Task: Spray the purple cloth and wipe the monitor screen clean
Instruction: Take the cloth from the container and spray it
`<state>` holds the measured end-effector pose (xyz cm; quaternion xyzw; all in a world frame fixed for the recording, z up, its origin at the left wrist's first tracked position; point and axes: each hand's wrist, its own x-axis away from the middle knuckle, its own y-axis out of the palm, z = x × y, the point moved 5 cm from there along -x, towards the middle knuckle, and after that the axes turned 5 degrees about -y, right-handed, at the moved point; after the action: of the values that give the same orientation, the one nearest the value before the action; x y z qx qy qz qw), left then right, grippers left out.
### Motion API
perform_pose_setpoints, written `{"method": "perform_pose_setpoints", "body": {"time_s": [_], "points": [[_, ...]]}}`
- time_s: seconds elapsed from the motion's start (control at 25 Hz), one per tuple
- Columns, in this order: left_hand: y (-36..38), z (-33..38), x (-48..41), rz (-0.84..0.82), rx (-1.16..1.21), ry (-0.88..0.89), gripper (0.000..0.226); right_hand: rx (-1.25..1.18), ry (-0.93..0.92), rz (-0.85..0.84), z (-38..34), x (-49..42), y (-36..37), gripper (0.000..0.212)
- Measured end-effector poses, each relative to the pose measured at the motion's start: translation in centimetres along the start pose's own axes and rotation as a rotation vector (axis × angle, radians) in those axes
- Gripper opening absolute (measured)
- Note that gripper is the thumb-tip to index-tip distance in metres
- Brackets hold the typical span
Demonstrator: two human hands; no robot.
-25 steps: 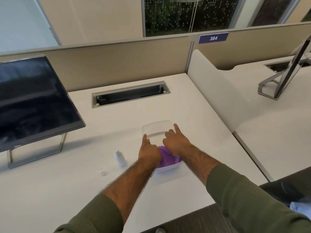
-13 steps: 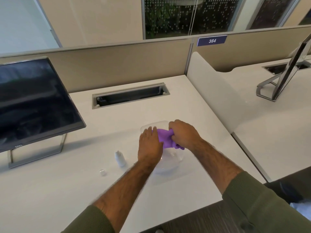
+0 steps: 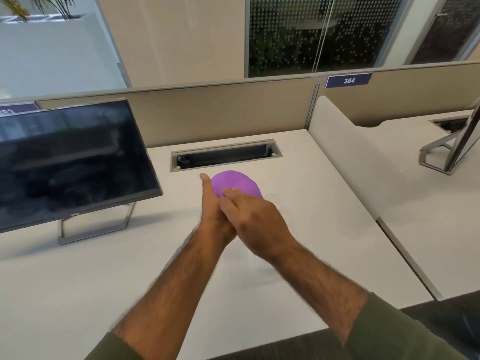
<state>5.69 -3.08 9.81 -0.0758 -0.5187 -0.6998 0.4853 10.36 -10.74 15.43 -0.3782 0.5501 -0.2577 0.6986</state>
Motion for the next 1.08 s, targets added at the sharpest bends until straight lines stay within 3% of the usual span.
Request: {"method": "perform_pose_setpoints", "body": {"time_s": [0.16, 0.32, 0.44, 0.52, 0.6, 0.68, 0.76, 0.92, 1.08], "points": [[-4.6, 3.1, 1.1, -0.115, 0.104, -0.001, 0.112, -0.133, -0.208, 0.032, -4.3, 0.1, 1.1, 0.031], [-9.5, 5.0, 3.6, -0.232, 0.126, 0.037, 0.085, -0.338, -0.248, -0.084, -8.1, -0.6, 3.3, 0.048], [-13.8, 6.7, 4.3, -0.175, 0.063, 0.021, 0.067, -0.420, -0.209, -0.159, -11.4, -1.5, 4.8, 0.048], [-16.4, 7.9, 4.6, -0.081, -0.038, 0.010, 0.063, -0.496, -0.026, -0.117, -12.6, -1.5, 5.7, 0.048], [-18.4, 8.8, 4.8, 0.006, -0.126, -0.001, 0.054, -0.591, 0.367, 0.038, -11.5, -0.1, 6.6, 0.052], [-20.1, 9.7, 4.5, 0.053, -0.180, 0.003, 0.049, -0.623, 0.758, 0.231, -9.5, 2.8, 8.2, 0.042], [-21.4, 10.3, 4.0, 0.085, -0.198, -0.013, 0.048, -0.625, 1.009, 0.260, -8.2, 5.4, 10.3, 0.034], [-22.1, 10.2, 2.7, 0.113, -0.247, -0.053, 0.044, -0.763, 1.226, 0.041, -7.8, 7.5, 15.0, 0.055], [-21.6, 9.6, 1.2, 0.128, -0.247, -0.053, 0.046, -0.857, 1.241, -0.037, -7.5, 6.7, 18.7, 0.069]]}}
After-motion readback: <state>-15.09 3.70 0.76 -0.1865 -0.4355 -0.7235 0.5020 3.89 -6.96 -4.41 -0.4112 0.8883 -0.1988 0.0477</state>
